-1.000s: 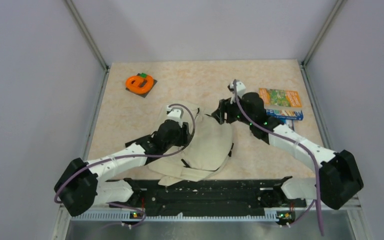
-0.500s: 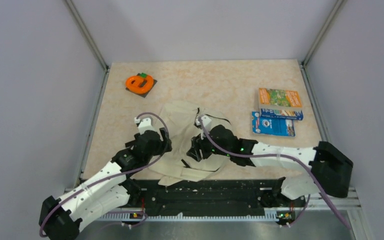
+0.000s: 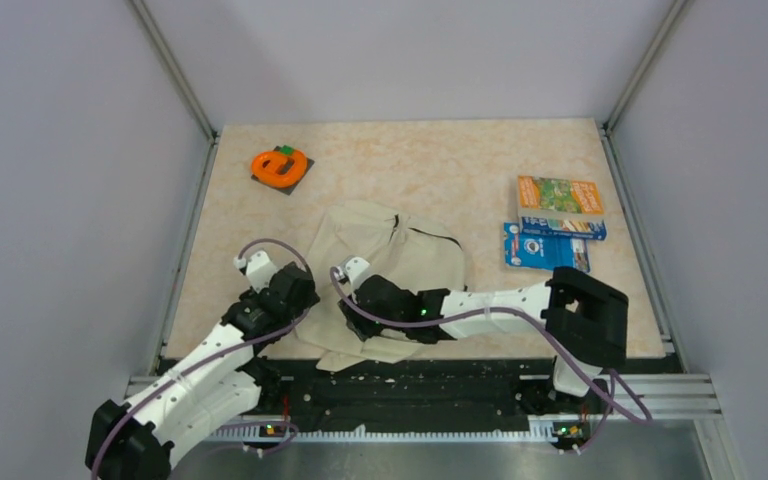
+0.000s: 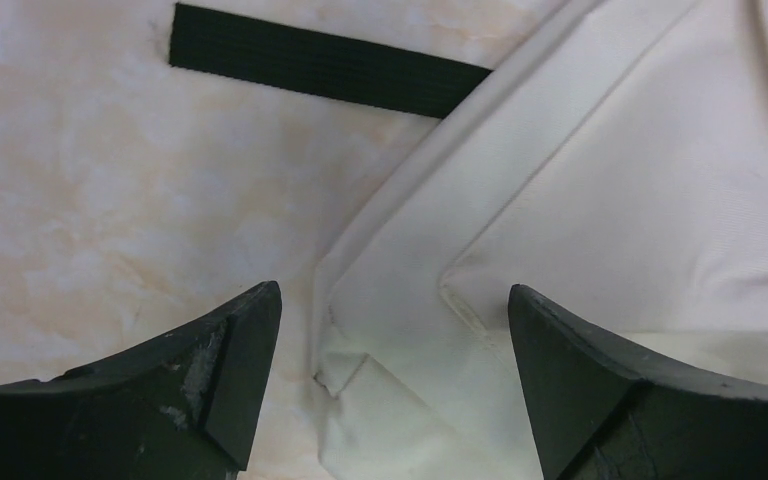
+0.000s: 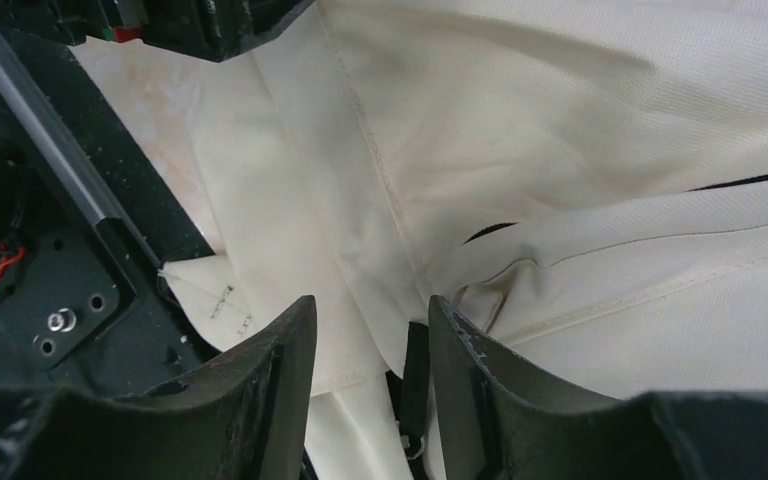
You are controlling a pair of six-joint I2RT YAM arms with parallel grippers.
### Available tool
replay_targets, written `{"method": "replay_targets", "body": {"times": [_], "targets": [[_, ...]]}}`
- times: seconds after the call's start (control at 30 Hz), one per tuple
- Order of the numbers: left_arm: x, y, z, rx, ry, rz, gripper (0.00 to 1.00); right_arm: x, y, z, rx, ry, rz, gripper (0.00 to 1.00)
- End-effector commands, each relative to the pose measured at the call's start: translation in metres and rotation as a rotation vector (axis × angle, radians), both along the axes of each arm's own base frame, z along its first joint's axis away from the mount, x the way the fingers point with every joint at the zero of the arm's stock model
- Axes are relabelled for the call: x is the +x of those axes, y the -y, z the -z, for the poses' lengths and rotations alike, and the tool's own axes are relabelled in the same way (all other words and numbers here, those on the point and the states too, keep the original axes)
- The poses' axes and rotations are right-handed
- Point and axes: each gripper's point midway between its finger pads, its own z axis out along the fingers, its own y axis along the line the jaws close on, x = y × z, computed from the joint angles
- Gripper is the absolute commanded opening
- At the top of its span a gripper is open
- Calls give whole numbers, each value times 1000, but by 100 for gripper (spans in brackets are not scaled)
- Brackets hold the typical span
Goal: Pack the student bag
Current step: Unzip the student bag at the center of the board.
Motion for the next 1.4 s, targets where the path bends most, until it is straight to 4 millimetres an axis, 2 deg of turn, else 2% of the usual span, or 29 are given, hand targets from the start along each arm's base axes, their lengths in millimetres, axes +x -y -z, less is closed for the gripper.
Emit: {"method": "replay_targets", "body": {"times": [0.0,0.17,0.33,0.5,0.77,0.9,1.0,1.13,1.37], "targets": [[-5,-15,10,27,-35,-124,88,6,-1,0,-88,95,55,43],[-1,-4,13,-42,-5,-98,79,8,7,4,-132,125,88,41],[0,7,18,-134,33,-86,66,5,14,13,-171,131,96,38],[0,10,24,-132,11,-80,62,-1,11,27,-180,108,86,36],[-1,12,35,-122,-23,-75,57,-3,5,32,-199,120,85,32],[0,11,36,-125,-12,-80,46,-4,4,37,-205,119,81,21],[1,9,35,-113,-7,-81,35,-2,2,41,-214,125,81,13],[4,7,32,-94,7,-83,24,1,1,37,-208,139,98,1],[21,-1,11,-40,54,-94,3,6,17,11,-184,208,141,0]]}}
